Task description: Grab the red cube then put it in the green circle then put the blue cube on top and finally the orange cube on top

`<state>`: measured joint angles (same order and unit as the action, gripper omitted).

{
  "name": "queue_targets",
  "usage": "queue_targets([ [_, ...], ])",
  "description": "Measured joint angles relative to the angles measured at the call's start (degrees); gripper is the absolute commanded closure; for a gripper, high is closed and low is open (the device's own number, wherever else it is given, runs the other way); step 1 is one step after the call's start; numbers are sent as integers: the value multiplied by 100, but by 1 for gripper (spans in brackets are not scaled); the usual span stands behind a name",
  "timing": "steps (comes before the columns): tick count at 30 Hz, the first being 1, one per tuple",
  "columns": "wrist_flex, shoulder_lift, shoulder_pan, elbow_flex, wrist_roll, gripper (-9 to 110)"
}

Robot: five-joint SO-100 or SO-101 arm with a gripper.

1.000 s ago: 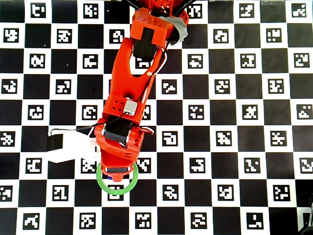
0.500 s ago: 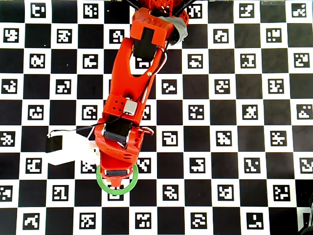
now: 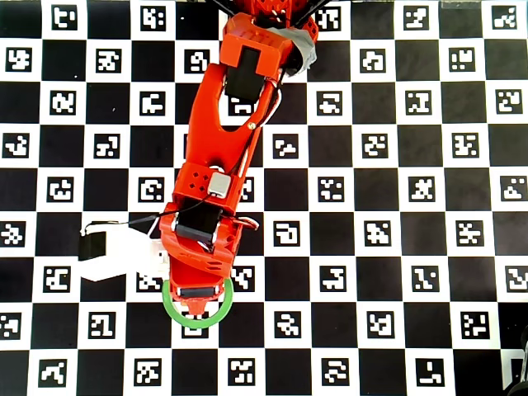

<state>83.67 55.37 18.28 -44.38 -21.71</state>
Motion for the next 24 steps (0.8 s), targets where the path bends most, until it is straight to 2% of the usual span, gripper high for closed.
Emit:
queue_targets([
  [20, -229, 0, 62, -360, -70, 97],
  [22, -246, 0, 70, -360, -70, 93],
  [24, -246, 0, 70, -360, -70, 84],
])
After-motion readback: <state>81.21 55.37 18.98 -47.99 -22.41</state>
